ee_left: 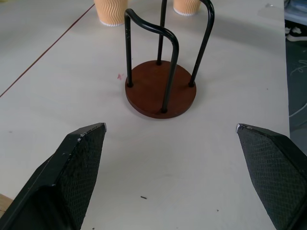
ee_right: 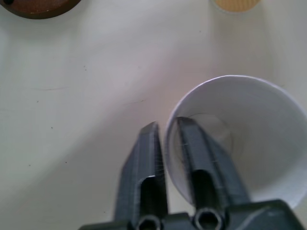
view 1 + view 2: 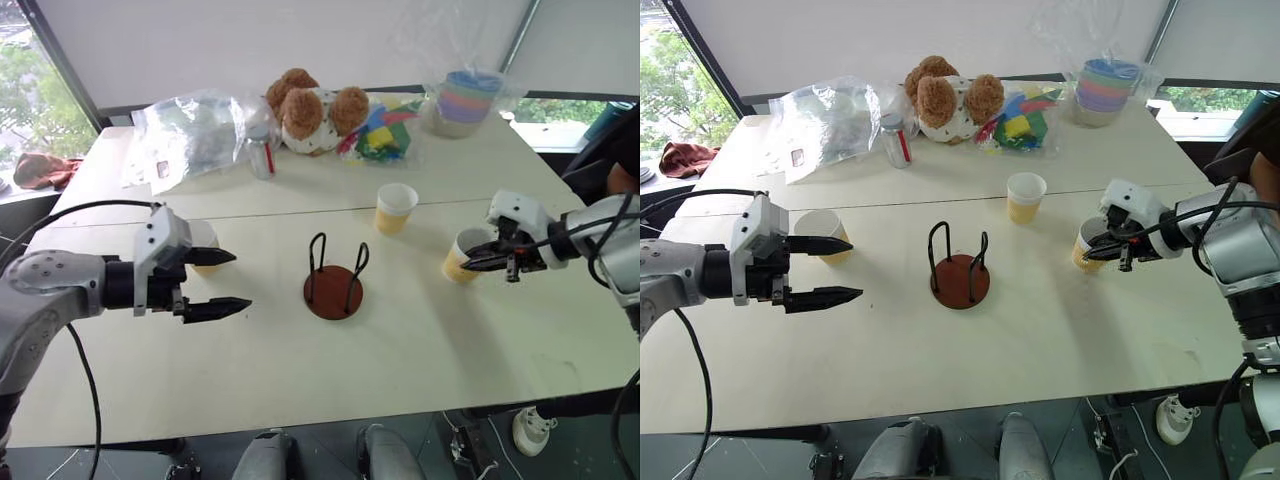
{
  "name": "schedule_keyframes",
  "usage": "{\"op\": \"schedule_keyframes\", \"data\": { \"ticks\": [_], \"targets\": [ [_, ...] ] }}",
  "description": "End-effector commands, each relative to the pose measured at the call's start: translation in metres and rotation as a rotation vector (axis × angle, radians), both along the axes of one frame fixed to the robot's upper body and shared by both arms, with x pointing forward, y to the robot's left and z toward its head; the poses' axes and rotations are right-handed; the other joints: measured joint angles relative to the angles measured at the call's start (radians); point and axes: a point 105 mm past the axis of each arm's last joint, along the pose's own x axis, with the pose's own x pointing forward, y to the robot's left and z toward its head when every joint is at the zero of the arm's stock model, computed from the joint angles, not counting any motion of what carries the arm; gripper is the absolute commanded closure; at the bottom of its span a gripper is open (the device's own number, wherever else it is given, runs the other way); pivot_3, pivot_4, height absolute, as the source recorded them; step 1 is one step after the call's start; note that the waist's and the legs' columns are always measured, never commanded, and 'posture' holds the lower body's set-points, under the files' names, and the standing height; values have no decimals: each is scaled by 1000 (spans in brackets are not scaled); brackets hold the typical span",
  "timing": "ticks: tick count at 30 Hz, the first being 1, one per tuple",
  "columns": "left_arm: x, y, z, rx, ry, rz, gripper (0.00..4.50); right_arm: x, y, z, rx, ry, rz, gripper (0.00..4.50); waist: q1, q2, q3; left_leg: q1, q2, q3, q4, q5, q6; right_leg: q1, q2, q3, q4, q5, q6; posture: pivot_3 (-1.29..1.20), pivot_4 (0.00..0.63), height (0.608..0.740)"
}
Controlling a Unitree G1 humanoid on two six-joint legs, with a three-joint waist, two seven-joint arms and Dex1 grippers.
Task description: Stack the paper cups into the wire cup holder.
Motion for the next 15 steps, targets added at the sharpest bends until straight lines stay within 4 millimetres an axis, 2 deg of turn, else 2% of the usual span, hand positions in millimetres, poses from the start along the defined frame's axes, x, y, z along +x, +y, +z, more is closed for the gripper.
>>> {"op": "schedule_keyframes", "data": {
  "ticks": [1, 3, 6, 10, 12, 15],
  "targets": [
    [-1, 3, 9, 14, -38, 9, 0, 5, 5, 21, -10, -76, 32, 4455, -1, 0, 0, 0, 0, 0, 0, 0, 0, 0, 0, 0, 0, 0, 0, 0, 150, 740],
    [0, 5, 9, 17, -36, 14, 0, 9, 14, 39, -22, -126, 80, 4455, -2, 0, 0, 0, 0, 0, 0, 0, 0, 0, 0, 0, 0, 0, 0, 0, 150, 740],
    [2, 10, 8, 34, -36, 23, 0, 14, 39, 79, -4, -218, 183, 4455, -8, 1, 1, 1, 0, 1, 0, 0, 0, 0, 1, 1, 1, 0, 0, 0, 150, 740],
    [3, 14, 7, 45, -36, 28, 0, 7, 74, 124, 46, -275, 338, 4455, -4, 1, 1, 2, 2, 1, 0, 0, -1, -1, 3, 2, 3, 0, 1, 0, 150, 740],
    [3, 14, 7, 42, -35, 30, 0, -1, 90, 138, 72, -288, 423, 4455, 0, 1, 2, 2, 3, 1, 0, 0, -1, -1, 4, 2, 4, -1, 1, 0, 150, 740],
    [2, 16, 6, 43, -32, 37, 0, -19, 114, 147, 116, -268, 553, 4455, 1, 0, 2, 1, 3, 1, 0, 0, -1, -1, 3, 2, 4, -1, 1, 0, 150, 740]
  ]
}}
